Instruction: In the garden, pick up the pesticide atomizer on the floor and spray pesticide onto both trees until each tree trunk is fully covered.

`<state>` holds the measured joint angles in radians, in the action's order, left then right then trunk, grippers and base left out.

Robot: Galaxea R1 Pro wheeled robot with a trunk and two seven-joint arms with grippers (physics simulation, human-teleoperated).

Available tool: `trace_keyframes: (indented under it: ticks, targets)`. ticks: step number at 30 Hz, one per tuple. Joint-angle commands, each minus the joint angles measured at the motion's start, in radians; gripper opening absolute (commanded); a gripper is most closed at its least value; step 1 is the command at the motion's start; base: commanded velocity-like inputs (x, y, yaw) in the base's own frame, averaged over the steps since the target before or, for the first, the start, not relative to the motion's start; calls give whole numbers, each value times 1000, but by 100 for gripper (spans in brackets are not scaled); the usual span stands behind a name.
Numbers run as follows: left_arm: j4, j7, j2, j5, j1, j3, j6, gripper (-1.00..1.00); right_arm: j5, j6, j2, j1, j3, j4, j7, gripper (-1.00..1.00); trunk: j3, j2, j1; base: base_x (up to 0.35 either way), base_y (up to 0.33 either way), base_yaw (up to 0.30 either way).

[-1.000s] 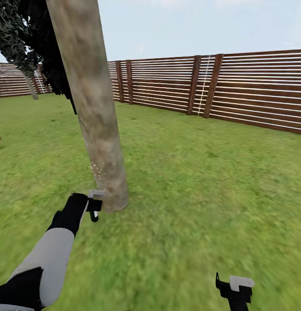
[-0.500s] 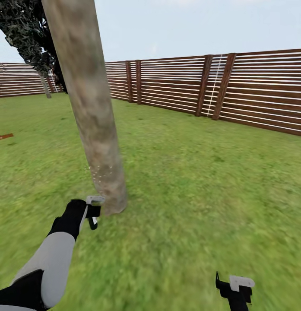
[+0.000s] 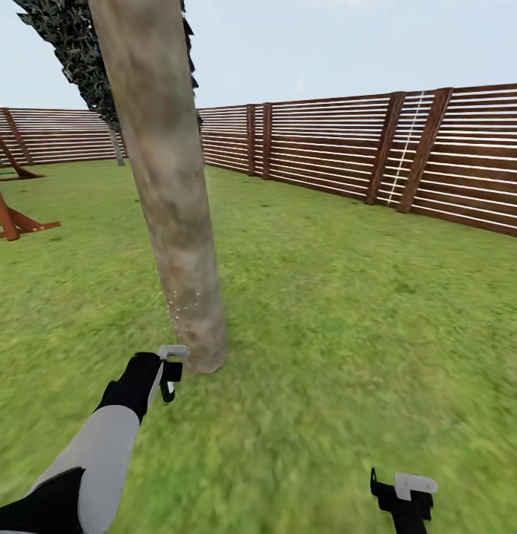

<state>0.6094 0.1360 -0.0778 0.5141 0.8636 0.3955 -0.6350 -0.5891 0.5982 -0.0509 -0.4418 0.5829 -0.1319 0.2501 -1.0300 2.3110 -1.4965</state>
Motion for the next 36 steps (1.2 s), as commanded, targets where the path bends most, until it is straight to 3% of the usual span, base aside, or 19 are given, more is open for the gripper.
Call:
trace_keyframes:
  ticks: [1,4,9,12,14,16,19,23,24,26,36]
  targets:
    - [-1,1,5,0,0,0,1,-100,0,0,0,0,0,0,0,100,0,0,0,240,-188,21]
    - [-6,2,63,2,-35,-3,4,-100,0,0,0,0,0,0,0,100,0,0,0,153,-214,4]
    - [-9,1,53,-7,-50,1,5,-100,0,0,0,0,0,0,0,100,0,0,0,-86,-270,0]
    - [-9,1,63,-4,-61,7,20,-100,0,0,0,0,0,0,0,100,0,0,0,-40,-272,0]
    - [-28,-21,73,-2,-73,10,77,-100,0,0,0,0,0,0,0,100,0,0,0,207,-196,173]
    - [-102,-67,74,-8,-73,11,118,-100,0,0,0,0,0,0,0,100,0,0,0,291,-124,268]
    - [-204,-123,76,-9,-74,12,247,-100,-1,0,0,0,0,0,0,100,0,0,0,322,-33,253]
    - [-233,-147,76,-10,-74,13,259,-100,0,0,0,0,0,0,0,100,0,0,0,335,-4,89]
    - [-265,-169,67,-52,-74,50,327,-100,-1,0,-1,0,0,0,0,100,0,0,0,151,-1,19]
    - [-289,-175,70,-68,-74,69,363,-100,-1,0,-1,0,0,0,0,100,0,0,0,39,-43,5]
    - [-293,-176,69,-71,-74,70,367,-100,-2,0,0,0,0,0,0,100,0,0,0,19,-255,0]
